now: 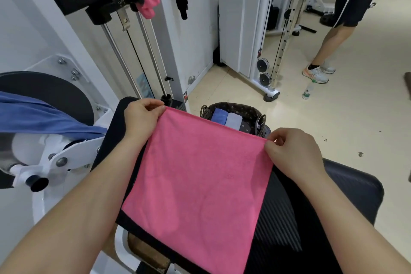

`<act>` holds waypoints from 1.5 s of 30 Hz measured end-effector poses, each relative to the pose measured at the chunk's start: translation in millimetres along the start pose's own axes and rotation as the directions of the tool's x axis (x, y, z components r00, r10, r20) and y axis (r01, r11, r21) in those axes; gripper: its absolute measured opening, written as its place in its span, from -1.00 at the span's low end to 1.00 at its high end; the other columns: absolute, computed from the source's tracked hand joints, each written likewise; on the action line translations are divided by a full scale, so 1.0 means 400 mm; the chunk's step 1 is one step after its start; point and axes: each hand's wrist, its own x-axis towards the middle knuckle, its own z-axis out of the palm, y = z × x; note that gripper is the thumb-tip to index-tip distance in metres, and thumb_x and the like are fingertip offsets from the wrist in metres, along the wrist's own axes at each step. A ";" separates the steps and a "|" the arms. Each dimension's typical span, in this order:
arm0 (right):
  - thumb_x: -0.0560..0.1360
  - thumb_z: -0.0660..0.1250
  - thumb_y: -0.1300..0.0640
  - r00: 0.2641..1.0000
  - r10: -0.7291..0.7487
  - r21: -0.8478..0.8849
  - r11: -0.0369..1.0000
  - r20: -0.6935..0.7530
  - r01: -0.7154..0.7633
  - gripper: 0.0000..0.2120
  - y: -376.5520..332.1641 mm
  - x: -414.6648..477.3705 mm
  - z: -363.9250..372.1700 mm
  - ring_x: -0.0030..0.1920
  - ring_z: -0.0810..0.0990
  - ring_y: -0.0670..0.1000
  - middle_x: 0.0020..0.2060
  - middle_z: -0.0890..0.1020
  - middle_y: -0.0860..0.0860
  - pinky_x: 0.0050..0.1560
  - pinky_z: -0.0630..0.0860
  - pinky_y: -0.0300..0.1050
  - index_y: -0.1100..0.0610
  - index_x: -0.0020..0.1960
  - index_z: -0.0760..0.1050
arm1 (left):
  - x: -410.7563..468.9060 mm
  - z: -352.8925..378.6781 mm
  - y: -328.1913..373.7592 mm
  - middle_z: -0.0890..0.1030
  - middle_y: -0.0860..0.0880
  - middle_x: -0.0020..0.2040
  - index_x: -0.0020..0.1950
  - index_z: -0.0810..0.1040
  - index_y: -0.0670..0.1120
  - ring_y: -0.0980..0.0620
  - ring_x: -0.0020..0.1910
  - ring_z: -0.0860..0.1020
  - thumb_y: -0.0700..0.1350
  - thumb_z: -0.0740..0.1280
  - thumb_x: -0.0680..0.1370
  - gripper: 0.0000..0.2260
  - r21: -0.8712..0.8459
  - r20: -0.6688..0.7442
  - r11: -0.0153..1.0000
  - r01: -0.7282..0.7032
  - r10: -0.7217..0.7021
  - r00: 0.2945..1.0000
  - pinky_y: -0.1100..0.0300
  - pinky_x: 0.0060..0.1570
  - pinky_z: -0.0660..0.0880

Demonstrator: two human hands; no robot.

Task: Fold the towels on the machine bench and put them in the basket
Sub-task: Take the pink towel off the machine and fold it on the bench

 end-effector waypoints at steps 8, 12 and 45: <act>0.42 0.23 0.19 0.809 -0.581 -0.116 0.812 -0.084 0.571 -0.73 -0.023 -0.181 0.067 -0.11 0.51 0.09 -0.12 0.52 0.03 -0.29 0.44 -0.09 0.14 0.05 0.61 | -0.231 -0.137 -0.076 0.65 0.19 -0.14 -0.08 0.65 0.11 0.27 -0.13 0.59 -0.19 0.39 0.52 -0.82 -0.063 -0.080 0.991 0.116 -0.121 0.989 0.40 -0.06 0.47; 0.38 0.20 0.04 0.636 -0.718 -0.146 0.623 0.282 0.768 -0.85 -0.011 -0.348 0.164 -0.23 0.49 0.04 -0.22 0.49 -0.05 -0.33 0.50 -0.05 0.04 -0.21 0.53 | -0.406 -0.184 -0.230 0.63 0.11 -0.02 0.09 0.63 0.04 0.15 -0.03 0.57 -0.09 0.36 0.56 -0.87 0.088 -0.034 0.947 0.310 -0.308 0.951 0.13 0.06 0.53; 0.46 0.32 0.18 0.470 -0.844 -0.142 0.448 0.260 0.883 -0.80 0.178 -0.455 0.239 0.05 0.61 0.06 -0.07 0.66 -0.03 -0.07 0.52 -0.06 0.14 0.06 0.61 | -0.455 -0.233 -0.334 0.59 -0.05 -0.08 -0.03 0.68 -0.09 0.06 -0.12 0.51 -0.34 0.18 0.60 -0.70 -0.502 0.391 0.630 0.593 -0.446 0.805 0.16 -0.03 0.47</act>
